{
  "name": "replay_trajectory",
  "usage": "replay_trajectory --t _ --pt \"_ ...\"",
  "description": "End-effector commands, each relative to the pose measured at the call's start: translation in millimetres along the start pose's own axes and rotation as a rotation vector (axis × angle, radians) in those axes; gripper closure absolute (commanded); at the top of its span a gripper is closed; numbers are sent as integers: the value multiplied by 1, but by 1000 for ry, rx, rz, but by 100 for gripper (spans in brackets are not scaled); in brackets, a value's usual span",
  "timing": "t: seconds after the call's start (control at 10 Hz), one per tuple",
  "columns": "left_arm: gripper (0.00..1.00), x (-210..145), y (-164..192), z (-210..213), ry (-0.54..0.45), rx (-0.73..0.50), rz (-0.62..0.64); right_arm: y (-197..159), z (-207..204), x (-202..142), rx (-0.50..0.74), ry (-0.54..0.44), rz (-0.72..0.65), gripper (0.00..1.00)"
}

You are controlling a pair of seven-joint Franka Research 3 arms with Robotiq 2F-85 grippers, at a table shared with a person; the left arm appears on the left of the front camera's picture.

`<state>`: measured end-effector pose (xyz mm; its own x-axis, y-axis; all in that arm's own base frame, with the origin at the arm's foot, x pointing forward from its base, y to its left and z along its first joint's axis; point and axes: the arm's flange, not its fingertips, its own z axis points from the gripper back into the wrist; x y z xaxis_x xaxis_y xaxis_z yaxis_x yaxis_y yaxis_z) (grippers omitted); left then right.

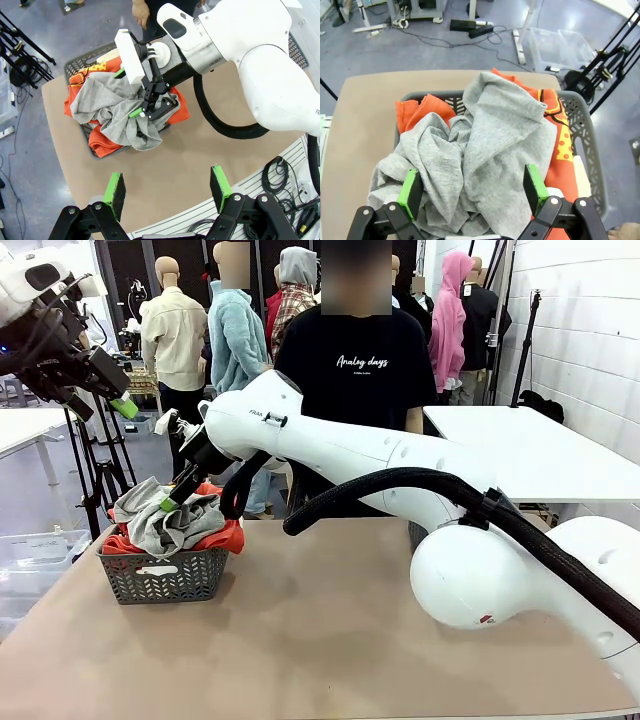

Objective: Sort the tops and bottoms.
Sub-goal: Sort the clothes according to human instructions.

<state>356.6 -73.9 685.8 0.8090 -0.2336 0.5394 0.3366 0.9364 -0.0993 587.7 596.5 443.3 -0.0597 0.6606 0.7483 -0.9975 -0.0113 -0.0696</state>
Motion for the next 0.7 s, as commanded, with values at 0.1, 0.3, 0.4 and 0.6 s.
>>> replay_trajectory --t 0.1,0.3,0.4,0.6 --pt "12 -2 0 2 4 -5 7 0 0 1 -8 -1 7 0" --pt "12 -2 0 2 4 -5 7 0 0 1 -8 -1 7 0" --pt "12 -2 0 2 4 -5 7 0 0 1 -8 -1 7 0" --pt "12 -2 0 2 4 -5 7 0 0 1 -8 -1 7 0"
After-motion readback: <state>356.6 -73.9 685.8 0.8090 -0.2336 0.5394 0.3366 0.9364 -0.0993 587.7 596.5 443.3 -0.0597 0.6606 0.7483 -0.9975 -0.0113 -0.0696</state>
